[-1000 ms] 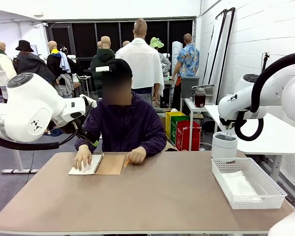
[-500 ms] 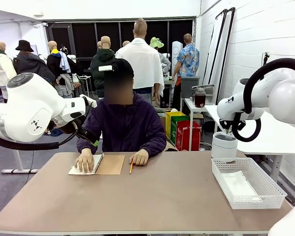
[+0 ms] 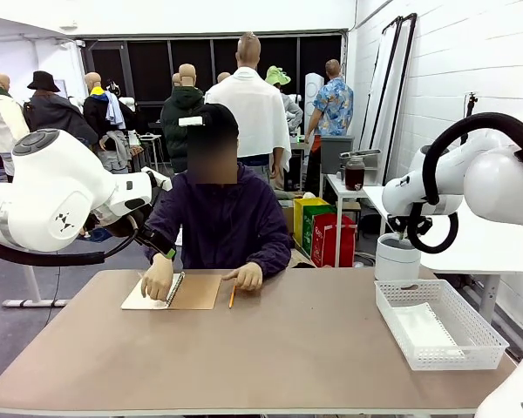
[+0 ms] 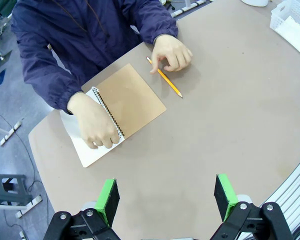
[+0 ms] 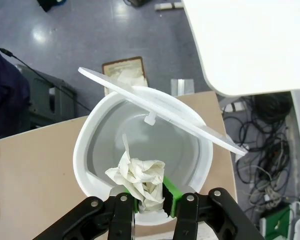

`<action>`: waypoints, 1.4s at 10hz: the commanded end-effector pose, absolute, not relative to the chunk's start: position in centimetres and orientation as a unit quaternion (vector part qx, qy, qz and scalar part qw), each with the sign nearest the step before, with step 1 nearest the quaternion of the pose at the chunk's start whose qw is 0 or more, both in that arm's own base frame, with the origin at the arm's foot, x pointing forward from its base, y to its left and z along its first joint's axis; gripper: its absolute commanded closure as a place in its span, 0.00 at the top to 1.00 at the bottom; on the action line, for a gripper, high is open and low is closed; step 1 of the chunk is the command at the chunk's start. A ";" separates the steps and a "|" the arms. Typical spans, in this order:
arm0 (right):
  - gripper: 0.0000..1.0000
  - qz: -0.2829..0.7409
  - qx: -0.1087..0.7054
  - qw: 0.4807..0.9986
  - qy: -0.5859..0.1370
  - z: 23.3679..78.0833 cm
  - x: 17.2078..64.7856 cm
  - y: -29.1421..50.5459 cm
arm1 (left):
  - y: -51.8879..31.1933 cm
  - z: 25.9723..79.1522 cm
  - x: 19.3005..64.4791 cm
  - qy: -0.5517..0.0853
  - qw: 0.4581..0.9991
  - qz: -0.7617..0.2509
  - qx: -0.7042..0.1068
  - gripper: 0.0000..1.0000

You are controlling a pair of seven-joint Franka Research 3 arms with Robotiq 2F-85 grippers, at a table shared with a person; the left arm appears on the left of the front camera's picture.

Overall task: Sort the paper based on its condition.
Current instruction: If a person hands you a paper, place it in the Organizing basket , and if it's crumpled, put it in the Trash can.

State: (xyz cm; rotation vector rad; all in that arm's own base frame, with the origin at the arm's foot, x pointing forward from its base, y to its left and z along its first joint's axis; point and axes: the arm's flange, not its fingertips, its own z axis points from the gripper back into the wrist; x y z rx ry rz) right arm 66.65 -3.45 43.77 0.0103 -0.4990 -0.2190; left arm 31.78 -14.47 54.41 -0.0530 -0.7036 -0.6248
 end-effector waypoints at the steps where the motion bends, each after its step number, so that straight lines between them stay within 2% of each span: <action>1: 0.14 -0.127 0.007 0.963 -0.236 43.8 68.1 -3.0 | -14.4 54.3 31.8 -0.338 0.890 -0.305 -0.027 1.00; 4: 0.14 -0.124 0.009 0.967 -0.223 43.1 68.7 -3.2 | -14.4 54.3 31.8 -0.338 0.890 -0.305 -0.027 1.00; 5: 0.23 -0.125 0.010 0.967 -0.221 43.0 68.9 -3.3 | -14.4 54.3 31.8 -0.338 0.890 -0.305 -0.027 1.00; 9: 1.00 -0.123 0.022 0.967 -0.222 43.1 69.2 -3.4 | -14.4 54.3 31.8 -0.338 0.890 -0.305 -0.027 1.00; 14: 1.00 -0.124 0.038 0.965 -0.228 44.3 67.7 -3.2 | -14.4 54.3 31.8 -0.338 0.890 -0.305 -0.027 1.00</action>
